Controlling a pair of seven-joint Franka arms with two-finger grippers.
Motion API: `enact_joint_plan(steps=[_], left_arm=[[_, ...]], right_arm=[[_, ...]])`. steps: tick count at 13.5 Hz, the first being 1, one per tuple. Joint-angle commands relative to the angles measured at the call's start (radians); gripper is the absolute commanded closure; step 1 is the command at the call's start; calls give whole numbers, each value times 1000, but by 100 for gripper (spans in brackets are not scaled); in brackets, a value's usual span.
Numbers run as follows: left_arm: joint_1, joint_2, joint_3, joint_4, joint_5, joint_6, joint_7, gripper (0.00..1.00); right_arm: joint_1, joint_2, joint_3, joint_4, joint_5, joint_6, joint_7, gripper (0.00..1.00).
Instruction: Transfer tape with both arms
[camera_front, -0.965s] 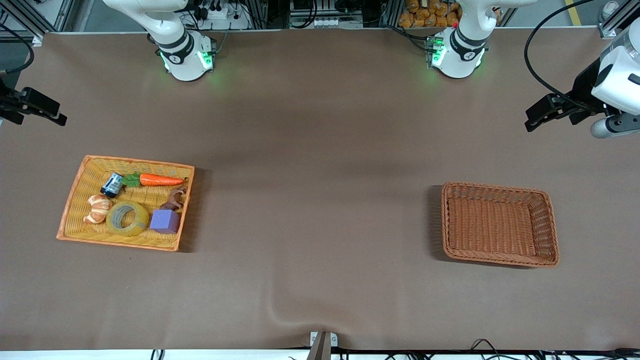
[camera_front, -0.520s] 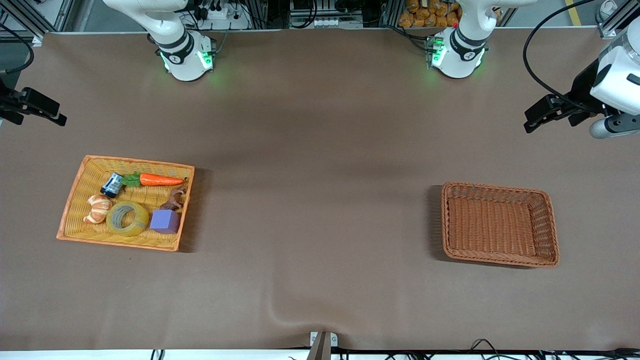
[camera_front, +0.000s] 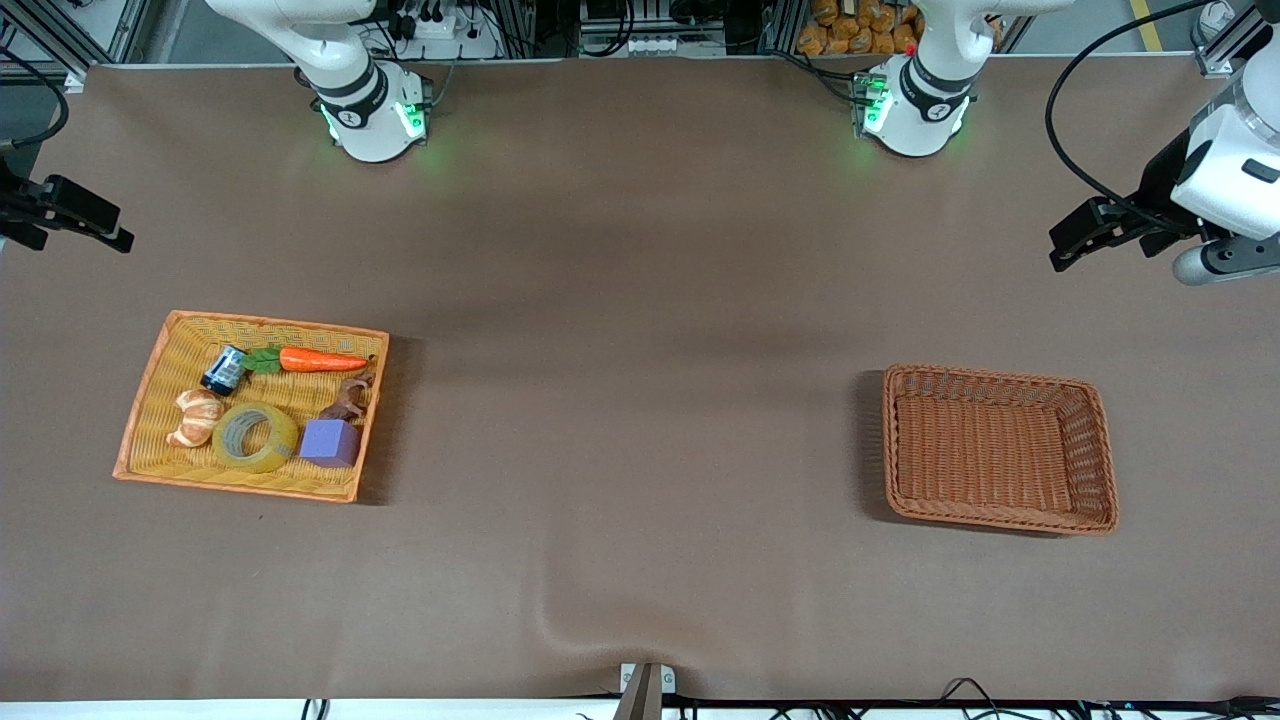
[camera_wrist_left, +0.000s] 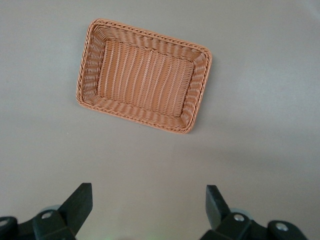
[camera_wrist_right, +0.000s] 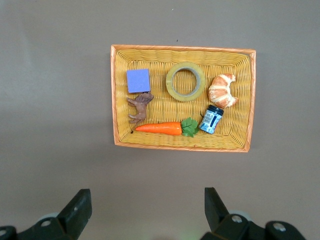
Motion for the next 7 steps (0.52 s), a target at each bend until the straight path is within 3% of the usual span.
enact_joint_plan(steps=[1, 7], left_arm=[[6, -9, -5, -12, 24, 1, 8, 0], [8, -9, -3, -17, 24, 1, 15, 0]], right_arm=[[11, -5, -3, 5, -11, 1, 19, 0], [11, -5, -3, 5, -11, 1, 19, 0]])
